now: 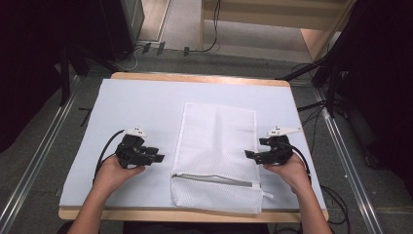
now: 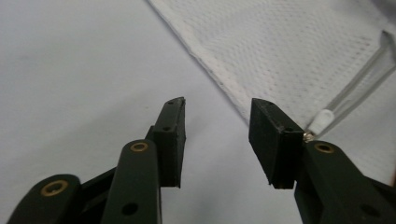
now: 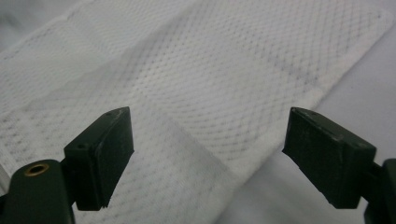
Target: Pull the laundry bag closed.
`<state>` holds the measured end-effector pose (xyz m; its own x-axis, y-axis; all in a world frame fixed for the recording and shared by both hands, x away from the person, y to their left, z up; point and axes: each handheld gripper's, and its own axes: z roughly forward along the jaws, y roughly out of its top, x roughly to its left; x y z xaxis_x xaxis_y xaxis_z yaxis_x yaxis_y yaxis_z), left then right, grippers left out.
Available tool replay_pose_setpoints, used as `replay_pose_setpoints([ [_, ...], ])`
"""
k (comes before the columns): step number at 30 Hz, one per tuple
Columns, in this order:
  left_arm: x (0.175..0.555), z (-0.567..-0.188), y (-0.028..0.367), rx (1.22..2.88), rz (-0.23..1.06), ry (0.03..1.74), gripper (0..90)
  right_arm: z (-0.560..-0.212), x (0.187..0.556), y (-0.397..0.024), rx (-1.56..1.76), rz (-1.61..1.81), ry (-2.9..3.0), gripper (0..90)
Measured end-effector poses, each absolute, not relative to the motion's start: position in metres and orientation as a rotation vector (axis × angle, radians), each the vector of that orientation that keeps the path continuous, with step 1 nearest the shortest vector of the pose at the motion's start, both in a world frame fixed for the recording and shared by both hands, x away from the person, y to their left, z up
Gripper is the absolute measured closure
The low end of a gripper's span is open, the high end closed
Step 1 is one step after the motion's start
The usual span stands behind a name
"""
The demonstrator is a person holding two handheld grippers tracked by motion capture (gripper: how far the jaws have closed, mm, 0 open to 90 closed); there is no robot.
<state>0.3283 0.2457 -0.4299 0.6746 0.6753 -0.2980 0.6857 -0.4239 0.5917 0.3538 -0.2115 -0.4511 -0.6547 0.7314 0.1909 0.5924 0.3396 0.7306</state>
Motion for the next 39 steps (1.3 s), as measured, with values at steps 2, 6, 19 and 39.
replay_pose_setpoints([
  [2,0.328,-0.431,0.243,2.217,0.001,1.043,55.7,-0.45,0.353,-0.208,1.197,1.228,2.423,15.0],
  [6,0.328,-0.43,0.243,2.229,-0.009,1.03,45.9,-0.448,0.348,-0.205,1.155,1.238,2.439,37.3],
  [19,0.333,-0.432,0.242,2.204,-0.057,1.04,37.0,-0.444,0.343,-0.199,1.169,1.245,2.441,43.1],
  [39,0.333,-0.432,0.241,2.193,-0.046,1.038,34.8,-0.443,0.341,-0.19,1.15,1.174,2.501,43.4],
])
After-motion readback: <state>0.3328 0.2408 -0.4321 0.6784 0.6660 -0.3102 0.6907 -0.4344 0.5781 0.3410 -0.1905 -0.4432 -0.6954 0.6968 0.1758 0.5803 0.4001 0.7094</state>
